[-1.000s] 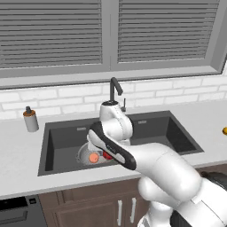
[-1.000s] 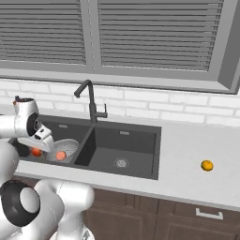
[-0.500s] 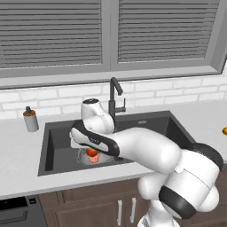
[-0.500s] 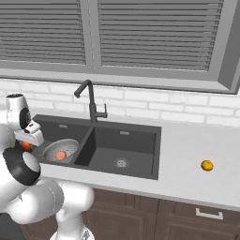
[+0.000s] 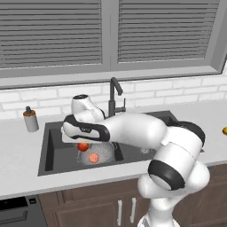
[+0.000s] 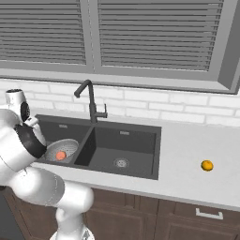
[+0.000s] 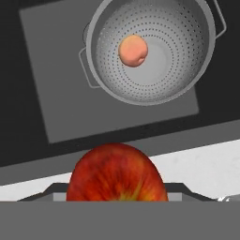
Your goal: Put the colander in the sink, put the tangerine, peach, apple in the colander, and turn on the sink faucet and pour water over the colander.
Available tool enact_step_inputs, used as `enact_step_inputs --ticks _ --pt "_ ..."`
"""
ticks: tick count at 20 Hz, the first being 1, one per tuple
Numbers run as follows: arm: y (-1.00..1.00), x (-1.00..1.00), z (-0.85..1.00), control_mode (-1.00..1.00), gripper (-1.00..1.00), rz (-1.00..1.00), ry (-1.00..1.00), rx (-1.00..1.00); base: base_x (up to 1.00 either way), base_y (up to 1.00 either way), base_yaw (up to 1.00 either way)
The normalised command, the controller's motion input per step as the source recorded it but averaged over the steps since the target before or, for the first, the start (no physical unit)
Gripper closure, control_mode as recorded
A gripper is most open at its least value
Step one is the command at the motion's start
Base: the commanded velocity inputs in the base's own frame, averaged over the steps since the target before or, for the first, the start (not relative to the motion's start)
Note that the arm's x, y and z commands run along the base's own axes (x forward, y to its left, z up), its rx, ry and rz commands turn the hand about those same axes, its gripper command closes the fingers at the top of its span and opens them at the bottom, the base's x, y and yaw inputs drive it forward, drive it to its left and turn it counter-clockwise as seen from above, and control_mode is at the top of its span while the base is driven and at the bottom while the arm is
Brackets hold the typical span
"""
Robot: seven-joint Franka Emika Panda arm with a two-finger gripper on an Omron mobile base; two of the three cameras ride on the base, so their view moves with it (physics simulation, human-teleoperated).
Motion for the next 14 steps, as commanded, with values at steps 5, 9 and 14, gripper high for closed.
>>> enact_step_inputs --ticks 5,9,14 --pt "0.15 0.36 -0.12 -1.0 1.0 0.0 0.0 0.0 0.0 0.0 0.0" --pt "0.06 0.17 -0.31 -1.0 1.0 0.0 0.0 -0.03 0.0 0.0 0.0" --pt "-0.04 0.14 -0.33 -1.0 1.0 -0.02 0.0 -0.05 0.0 0.0 0.0"
